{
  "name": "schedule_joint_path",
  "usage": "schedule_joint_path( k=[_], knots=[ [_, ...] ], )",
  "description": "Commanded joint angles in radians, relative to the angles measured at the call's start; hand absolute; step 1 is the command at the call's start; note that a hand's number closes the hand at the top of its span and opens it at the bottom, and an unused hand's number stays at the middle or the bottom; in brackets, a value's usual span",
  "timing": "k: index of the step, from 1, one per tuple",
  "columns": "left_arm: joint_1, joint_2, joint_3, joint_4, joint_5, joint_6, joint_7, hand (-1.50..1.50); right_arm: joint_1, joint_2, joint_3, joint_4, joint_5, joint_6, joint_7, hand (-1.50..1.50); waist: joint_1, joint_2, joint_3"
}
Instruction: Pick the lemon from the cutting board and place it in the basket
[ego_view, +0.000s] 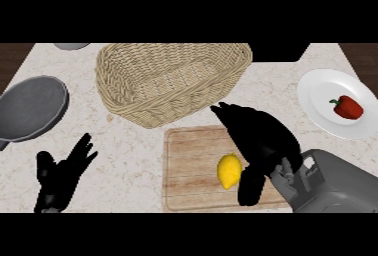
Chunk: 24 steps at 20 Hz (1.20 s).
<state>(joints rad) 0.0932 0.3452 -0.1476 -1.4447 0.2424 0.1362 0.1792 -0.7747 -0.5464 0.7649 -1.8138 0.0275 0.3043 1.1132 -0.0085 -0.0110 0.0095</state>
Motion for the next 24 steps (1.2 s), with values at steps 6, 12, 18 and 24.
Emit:
schedule_joint_path(
  k=[6, 12, 18, 24],
  knots=[
    [0.015, -0.01, -0.019, 0.039, -0.021, -0.002, 0.089, 0.0, 0.13, 0.062, 0.059, 0.026, 0.172, -0.05, 0.054, -1.5, 0.006, 0.01, -0.01],
    [0.023, 0.013, 0.025, 0.061, -0.007, -0.041, 0.057, 0.0, 0.148, 0.075, 0.033, 0.085, 0.215, -0.031, -0.002, -1.5, 0.011, 0.012, -0.01],
    [0.016, -0.017, 0.011, 0.06, -0.026, -0.042, 0.058, 0.0, 0.206, 0.116, 0.035, 0.182, 0.318, -0.063, -0.119, -1.5, 0.015, 0.013, -0.01],
    [0.04, -0.043, 0.0, 0.051, -0.054, -0.02, 0.052, 0.0, 0.233, 0.171, 0.063, 0.21, 0.353, -0.026, -0.077, -1.5, 0.016, 0.012, -0.01]
  ],
)
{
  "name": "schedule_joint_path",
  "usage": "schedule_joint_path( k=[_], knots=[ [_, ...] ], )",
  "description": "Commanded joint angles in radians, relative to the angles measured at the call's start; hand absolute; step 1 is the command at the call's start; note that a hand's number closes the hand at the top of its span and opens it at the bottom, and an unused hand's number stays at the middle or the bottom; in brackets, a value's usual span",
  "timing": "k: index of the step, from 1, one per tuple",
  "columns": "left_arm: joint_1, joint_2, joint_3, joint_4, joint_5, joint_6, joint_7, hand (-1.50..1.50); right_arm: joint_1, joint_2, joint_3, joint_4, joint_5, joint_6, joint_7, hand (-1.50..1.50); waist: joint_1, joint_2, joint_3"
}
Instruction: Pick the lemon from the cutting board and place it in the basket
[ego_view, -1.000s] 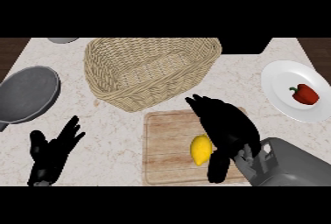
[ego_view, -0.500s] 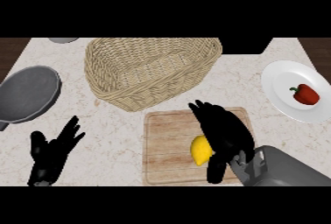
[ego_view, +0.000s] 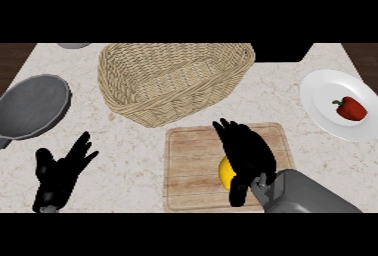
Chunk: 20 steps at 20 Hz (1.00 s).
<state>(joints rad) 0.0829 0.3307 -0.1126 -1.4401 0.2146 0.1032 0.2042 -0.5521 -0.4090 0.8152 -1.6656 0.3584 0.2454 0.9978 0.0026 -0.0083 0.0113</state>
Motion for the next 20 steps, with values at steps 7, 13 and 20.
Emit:
schedule_joint_path(
  k=[7, 13, 20],
  knots=[
    [0.112, -0.028, -0.035, -0.026, -0.028, 0.007, 0.039, 0.0, 0.043, 0.044, -0.006, 0.107, 0.044, 0.05, 0.027, -1.5, 0.007, 0.007, -0.011],
    [0.103, -0.021, -0.011, 0.029, -0.042, -0.016, 0.0, 0.0, 0.013, 0.089, -0.042, 0.134, 0.06, 0.092, 0.021, -1.5, 0.006, 0.008, -0.012],
    [0.088, -0.02, 0.011, 0.001, -0.029, -0.031, 0.041, 0.0, 0.11, 0.085, -0.03, 0.16, 0.158, 0.04, -0.067, -1.5, 0.003, 0.008, -0.011]
  ],
)
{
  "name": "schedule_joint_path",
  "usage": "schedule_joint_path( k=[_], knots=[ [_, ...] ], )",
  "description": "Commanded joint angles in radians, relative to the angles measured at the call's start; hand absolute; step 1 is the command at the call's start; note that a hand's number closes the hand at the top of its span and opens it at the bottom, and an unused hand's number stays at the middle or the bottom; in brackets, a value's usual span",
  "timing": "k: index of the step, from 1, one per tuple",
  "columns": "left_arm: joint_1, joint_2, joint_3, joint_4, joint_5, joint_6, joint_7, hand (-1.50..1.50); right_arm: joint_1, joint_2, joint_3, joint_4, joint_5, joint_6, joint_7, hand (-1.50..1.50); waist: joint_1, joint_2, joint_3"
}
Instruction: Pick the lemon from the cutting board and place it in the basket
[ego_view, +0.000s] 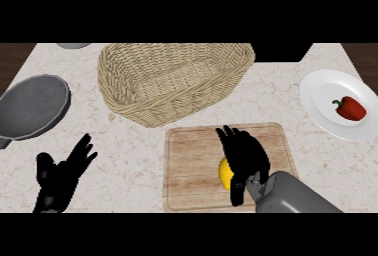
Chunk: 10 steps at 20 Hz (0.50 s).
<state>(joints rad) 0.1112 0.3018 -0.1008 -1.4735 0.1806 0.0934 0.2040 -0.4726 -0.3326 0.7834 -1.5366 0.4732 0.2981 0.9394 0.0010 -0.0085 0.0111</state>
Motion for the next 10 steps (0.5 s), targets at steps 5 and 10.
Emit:
schedule_joint_path(
  k=[5, 10],
  knots=[
    [-0.011, -0.004, -0.003, 0.084, -0.015, -0.02, 0.065, 0.0, -0.004, 0.026, 0.036, 0.073, 0.117, 0.006, -0.09, 1.5, 0.003, 0.011, -0.011],
    [0.026, -0.026, -0.014, 0.07, -0.038, -0.009, 0.047, 0.0, 0.0, 0.006, 0.043, 0.051, 0.174, 0.037, -0.12, 1.5, 0.002, 0.009, -0.011]
  ],
)
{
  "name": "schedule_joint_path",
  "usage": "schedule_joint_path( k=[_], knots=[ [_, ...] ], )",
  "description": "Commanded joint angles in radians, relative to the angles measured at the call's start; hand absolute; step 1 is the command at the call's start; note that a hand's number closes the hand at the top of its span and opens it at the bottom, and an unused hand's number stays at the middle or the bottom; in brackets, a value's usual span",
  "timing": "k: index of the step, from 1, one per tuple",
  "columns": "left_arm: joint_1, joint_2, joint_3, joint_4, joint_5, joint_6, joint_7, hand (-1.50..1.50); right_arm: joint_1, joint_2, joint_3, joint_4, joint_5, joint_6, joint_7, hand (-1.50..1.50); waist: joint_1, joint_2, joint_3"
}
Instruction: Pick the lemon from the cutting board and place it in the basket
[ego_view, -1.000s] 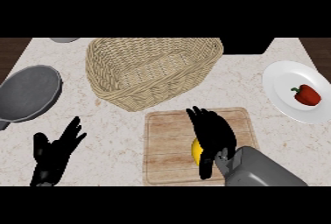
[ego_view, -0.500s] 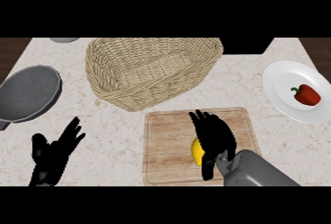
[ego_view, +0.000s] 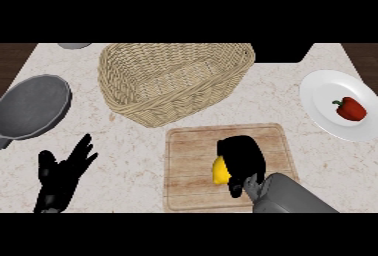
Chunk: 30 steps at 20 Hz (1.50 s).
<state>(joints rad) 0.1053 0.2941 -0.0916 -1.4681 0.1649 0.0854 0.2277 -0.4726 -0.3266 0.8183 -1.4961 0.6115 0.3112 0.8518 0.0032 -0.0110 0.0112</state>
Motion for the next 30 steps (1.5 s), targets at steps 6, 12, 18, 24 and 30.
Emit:
schedule_joint_path(
  k=[6, 12, 18, 24, 30],
  knots=[
    [0.047, 0.001, 0.003, 0.059, -0.01, -0.024, 0.013, 0.0, -0.025, 0.212, 0.126, -0.001, 0.129, 0.023, 0.075, 1.5, 0.012, 0.011, -0.012],
    [-0.025, -0.033, -0.054, 0.062, -0.04, -0.024, 0.031, 0.0, -0.174, 0.322, 0.339, 0.047, 0.082, -0.088, 0.141, 1.5, 0.079, 0.02, -0.013],
    [-0.022, -0.015, -0.03, 0.079, -0.024, -0.038, 0.045, 0.0, -0.179, 0.325, 0.317, -0.079, 0.066, -0.397, 0.206, 1.5, 0.065, 0.015, -0.011],
    [-0.009, -0.01, -0.024, 0.06, -0.021, -0.04, 0.038, 0.0, -0.274, 0.326, 0.159, -0.27, 0.075, -0.695, 0.216, 1.5, 0.058, 0.004, -0.012],
    [-0.009, -0.016, -0.013, 0.084, -0.023, -0.032, 0.042, 0.0, -0.481, 0.326, 0.046, -0.242, 0.07, -0.744, 0.376, 1.5, 0.036, 0.003, -0.015]
  ],
)
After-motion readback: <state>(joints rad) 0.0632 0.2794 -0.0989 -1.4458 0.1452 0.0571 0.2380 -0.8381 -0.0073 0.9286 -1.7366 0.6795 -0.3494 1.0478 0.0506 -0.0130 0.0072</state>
